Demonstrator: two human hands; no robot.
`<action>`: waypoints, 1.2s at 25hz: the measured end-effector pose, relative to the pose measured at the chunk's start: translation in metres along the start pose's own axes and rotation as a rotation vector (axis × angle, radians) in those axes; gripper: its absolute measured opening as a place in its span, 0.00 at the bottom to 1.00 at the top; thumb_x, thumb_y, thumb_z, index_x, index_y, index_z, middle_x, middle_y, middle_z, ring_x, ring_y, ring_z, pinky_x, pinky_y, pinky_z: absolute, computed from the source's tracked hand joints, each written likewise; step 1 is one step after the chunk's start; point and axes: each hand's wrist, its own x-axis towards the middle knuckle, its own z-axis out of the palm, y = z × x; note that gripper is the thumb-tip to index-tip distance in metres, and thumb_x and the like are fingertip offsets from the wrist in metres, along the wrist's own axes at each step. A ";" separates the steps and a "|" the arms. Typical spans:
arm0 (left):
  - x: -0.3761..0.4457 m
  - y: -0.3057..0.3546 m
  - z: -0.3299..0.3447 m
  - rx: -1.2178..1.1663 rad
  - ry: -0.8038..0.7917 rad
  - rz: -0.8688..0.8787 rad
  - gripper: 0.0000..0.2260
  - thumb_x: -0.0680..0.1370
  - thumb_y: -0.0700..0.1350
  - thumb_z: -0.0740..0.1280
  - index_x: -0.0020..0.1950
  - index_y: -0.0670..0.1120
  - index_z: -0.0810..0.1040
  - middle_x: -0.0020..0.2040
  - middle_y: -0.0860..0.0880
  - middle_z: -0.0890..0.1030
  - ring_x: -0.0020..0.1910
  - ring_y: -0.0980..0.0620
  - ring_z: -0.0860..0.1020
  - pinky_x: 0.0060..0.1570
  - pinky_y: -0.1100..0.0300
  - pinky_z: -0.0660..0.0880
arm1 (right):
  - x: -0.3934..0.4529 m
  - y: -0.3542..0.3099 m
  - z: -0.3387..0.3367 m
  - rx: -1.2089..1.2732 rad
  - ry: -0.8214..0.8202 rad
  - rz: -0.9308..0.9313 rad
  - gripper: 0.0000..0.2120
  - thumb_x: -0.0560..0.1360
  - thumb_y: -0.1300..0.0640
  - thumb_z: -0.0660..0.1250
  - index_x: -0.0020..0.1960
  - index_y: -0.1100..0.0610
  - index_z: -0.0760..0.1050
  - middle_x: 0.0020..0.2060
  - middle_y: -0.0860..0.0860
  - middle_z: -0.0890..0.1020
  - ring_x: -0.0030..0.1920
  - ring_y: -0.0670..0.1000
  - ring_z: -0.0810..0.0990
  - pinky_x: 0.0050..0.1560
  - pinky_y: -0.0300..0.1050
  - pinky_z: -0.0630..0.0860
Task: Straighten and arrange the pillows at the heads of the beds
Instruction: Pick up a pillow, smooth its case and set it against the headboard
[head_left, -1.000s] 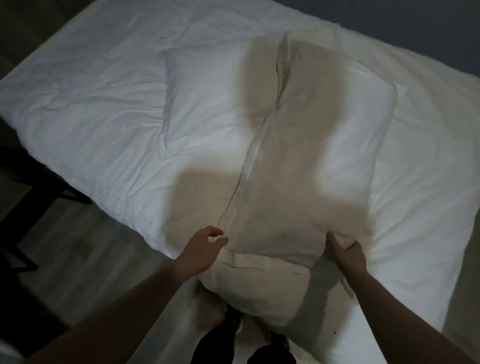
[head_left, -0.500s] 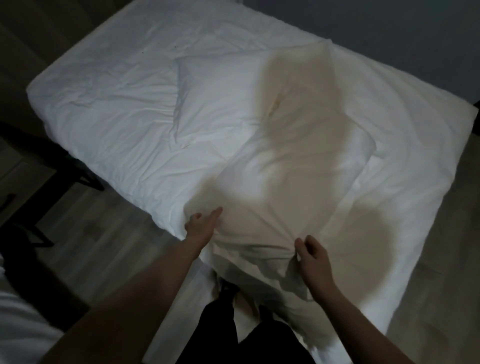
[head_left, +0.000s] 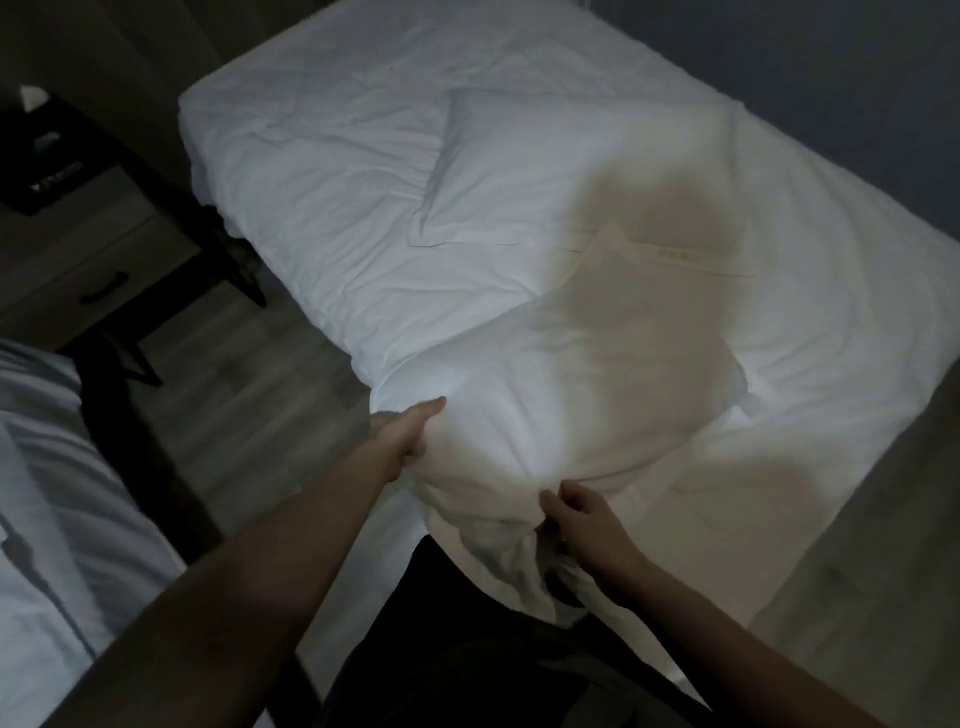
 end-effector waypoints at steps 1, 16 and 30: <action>-0.008 0.001 -0.006 -0.043 0.009 0.070 0.47 0.65 0.58 0.83 0.76 0.42 0.66 0.65 0.47 0.78 0.53 0.46 0.82 0.53 0.52 0.81 | -0.001 0.004 0.000 -0.070 -0.029 0.015 0.17 0.70 0.39 0.67 0.32 0.49 0.69 0.32 0.58 0.73 0.35 0.54 0.76 0.40 0.55 0.73; -0.101 -0.017 -0.003 0.047 -0.082 0.437 0.22 0.63 0.47 0.81 0.56 0.49 0.83 0.48 0.51 0.89 0.48 0.49 0.88 0.57 0.48 0.83 | 0.074 -0.123 -0.051 -0.633 0.132 -0.427 0.23 0.79 0.51 0.71 0.71 0.56 0.73 0.65 0.57 0.79 0.60 0.57 0.82 0.63 0.54 0.78; -0.167 0.028 -0.017 0.141 -0.071 0.899 0.15 0.69 0.40 0.79 0.52 0.52 0.83 0.44 0.53 0.86 0.39 0.50 0.85 0.42 0.51 0.83 | 0.109 -0.181 -0.075 -0.611 0.172 -0.583 0.40 0.74 0.62 0.73 0.82 0.58 0.61 0.77 0.60 0.70 0.76 0.57 0.70 0.69 0.37 0.63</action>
